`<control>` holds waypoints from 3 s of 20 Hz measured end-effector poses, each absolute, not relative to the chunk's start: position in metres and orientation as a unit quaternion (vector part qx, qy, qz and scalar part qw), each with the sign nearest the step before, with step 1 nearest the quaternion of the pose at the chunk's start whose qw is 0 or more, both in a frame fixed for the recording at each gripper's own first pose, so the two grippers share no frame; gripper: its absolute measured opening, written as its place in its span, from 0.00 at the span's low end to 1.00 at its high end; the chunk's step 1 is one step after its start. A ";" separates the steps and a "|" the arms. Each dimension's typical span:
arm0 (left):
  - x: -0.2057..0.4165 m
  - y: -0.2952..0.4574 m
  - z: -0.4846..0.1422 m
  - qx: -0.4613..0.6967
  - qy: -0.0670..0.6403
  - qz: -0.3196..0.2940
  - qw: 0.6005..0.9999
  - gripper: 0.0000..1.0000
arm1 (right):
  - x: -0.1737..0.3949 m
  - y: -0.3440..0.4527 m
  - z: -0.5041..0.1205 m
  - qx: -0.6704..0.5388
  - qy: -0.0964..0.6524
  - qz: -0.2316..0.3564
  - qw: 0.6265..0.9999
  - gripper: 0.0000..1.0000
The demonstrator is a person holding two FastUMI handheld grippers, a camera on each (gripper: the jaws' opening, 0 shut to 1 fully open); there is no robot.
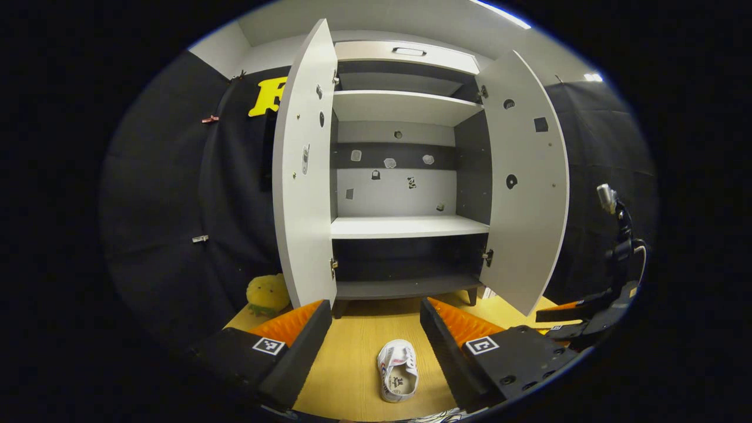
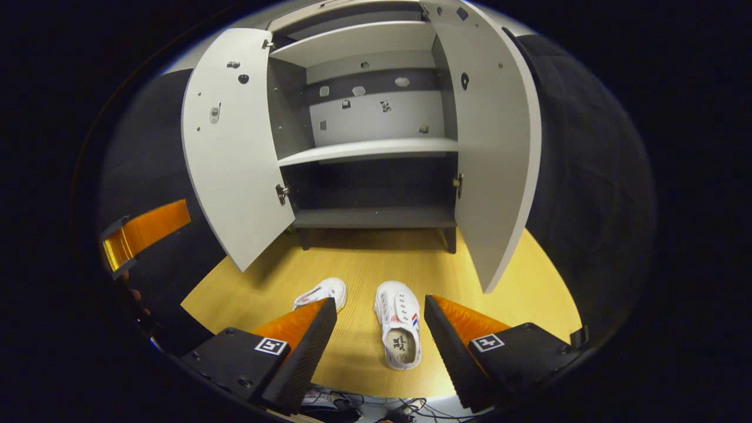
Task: Grab one shoe with the right hand and put it into the shoe cabinet, grab the other shoe with the left hand and put it into the shoe cabinet; then close the right door with the right hand and the left door with the left hand.
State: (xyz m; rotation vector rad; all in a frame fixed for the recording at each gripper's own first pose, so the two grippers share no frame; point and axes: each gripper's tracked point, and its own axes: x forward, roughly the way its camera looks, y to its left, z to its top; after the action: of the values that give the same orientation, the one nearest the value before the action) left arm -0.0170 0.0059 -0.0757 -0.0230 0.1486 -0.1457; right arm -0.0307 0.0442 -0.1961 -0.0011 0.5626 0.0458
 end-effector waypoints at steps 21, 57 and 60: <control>-0.011 0.022 -0.116 -0.044 0.148 -0.003 0.988 0.95 | 0.009 0.051 -0.391 -0.001 0.429 0.027 0.903 0.99; -0.033 0.029 -0.123 0.010 0.137 -0.039 0.990 0.96 | 0.057 0.058 -0.278 -0.036 0.326 0.001 0.945 0.05; -0.034 0.024 -0.113 0.031 0.118 -0.060 0.991 0.95 | 0.063 0.061 -0.236 -0.050 0.298 -0.007 0.953 0.05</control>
State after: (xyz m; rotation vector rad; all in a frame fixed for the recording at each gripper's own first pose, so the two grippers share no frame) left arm -0.0338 0.0244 -0.1132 0.0613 0.2372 -0.1209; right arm 0.0634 0.0609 -0.2360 -0.1014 0.6064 -0.0138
